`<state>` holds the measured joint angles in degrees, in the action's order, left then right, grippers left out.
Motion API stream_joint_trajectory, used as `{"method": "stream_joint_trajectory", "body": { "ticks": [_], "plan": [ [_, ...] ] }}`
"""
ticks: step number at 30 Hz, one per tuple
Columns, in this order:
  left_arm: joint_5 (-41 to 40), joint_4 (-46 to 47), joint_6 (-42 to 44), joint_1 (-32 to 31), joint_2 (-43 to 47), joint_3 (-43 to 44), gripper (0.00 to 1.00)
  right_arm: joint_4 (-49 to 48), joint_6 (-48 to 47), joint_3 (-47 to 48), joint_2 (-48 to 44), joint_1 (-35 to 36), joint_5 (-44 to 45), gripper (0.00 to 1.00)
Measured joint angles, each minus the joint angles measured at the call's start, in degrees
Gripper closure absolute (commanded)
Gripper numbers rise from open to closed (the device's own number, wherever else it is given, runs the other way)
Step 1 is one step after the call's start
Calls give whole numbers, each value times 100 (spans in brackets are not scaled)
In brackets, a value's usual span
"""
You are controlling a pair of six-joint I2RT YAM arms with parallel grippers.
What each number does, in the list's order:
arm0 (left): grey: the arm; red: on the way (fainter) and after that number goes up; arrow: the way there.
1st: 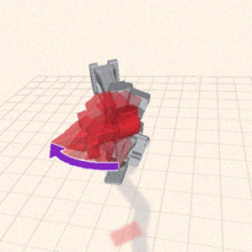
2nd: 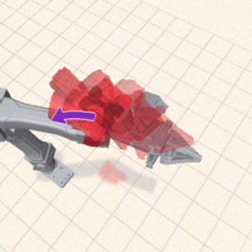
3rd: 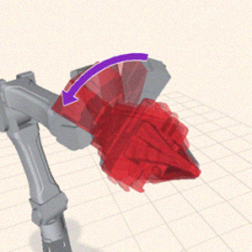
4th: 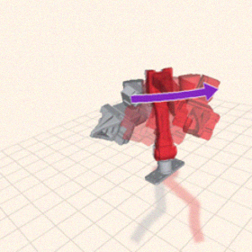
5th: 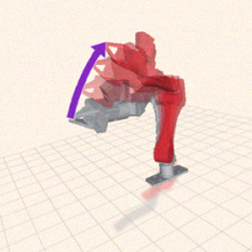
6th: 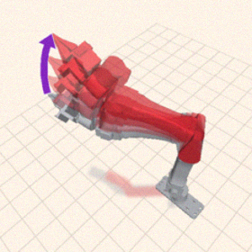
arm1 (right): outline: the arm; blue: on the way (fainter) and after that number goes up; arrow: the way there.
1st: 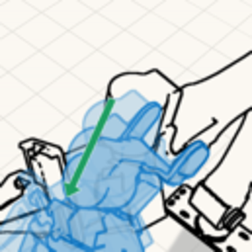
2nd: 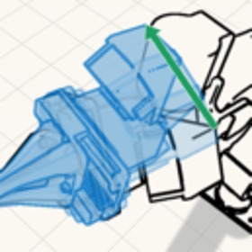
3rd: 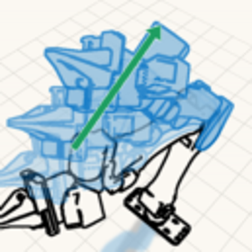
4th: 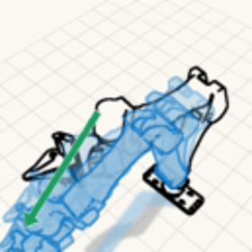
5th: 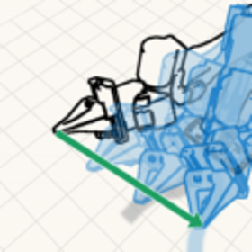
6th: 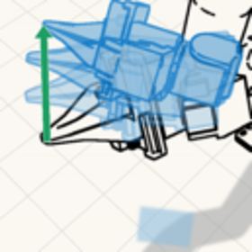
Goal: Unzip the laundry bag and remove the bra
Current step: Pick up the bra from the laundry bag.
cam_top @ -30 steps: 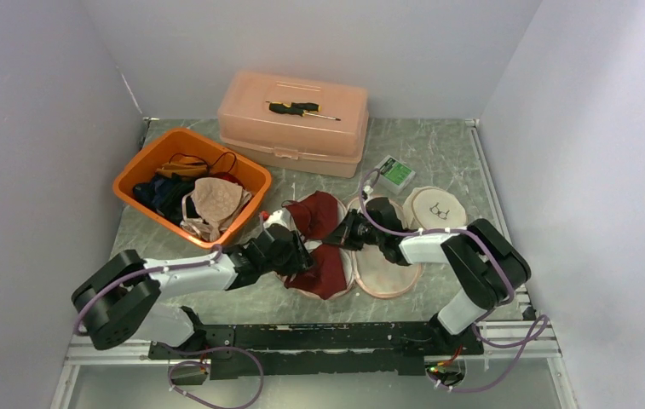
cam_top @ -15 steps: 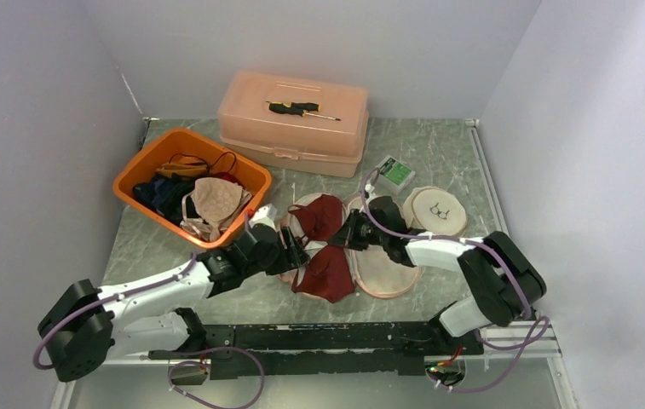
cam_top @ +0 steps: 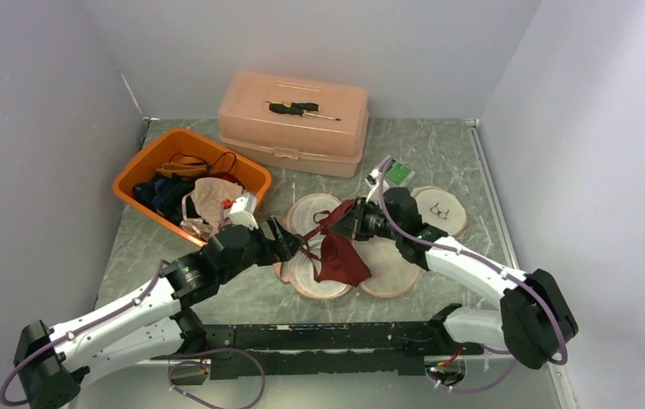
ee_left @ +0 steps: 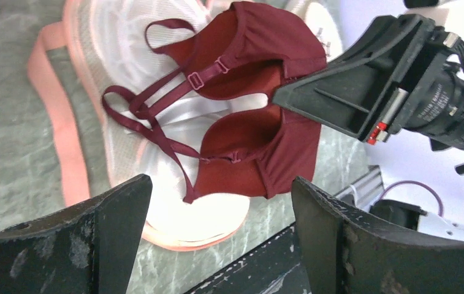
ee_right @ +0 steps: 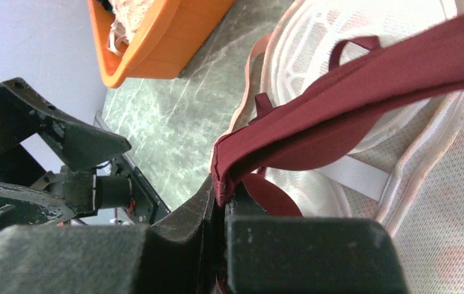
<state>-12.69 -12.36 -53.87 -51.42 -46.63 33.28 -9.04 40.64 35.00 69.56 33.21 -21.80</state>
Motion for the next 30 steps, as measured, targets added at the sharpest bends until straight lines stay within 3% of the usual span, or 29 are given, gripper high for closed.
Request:
{"method": "stream_joint_trajectory", "body": {
  "ticks": [6,17,21,30],
  "plan": [
    [367,1287,229,0,203,-769,7,-127,-48,-138,-127,-66,-129,100],
    [1200,2006,278,0,-778,-892,8,-345,146,-955,553,-291,-101,100],
    [992,1491,341,0,-304,-776,8,-114,13,-852,142,-291,-90,100],
    [-549,-796,223,0,1010,413,7,479,-286,219,-481,-291,-350,100]
  ]
}}
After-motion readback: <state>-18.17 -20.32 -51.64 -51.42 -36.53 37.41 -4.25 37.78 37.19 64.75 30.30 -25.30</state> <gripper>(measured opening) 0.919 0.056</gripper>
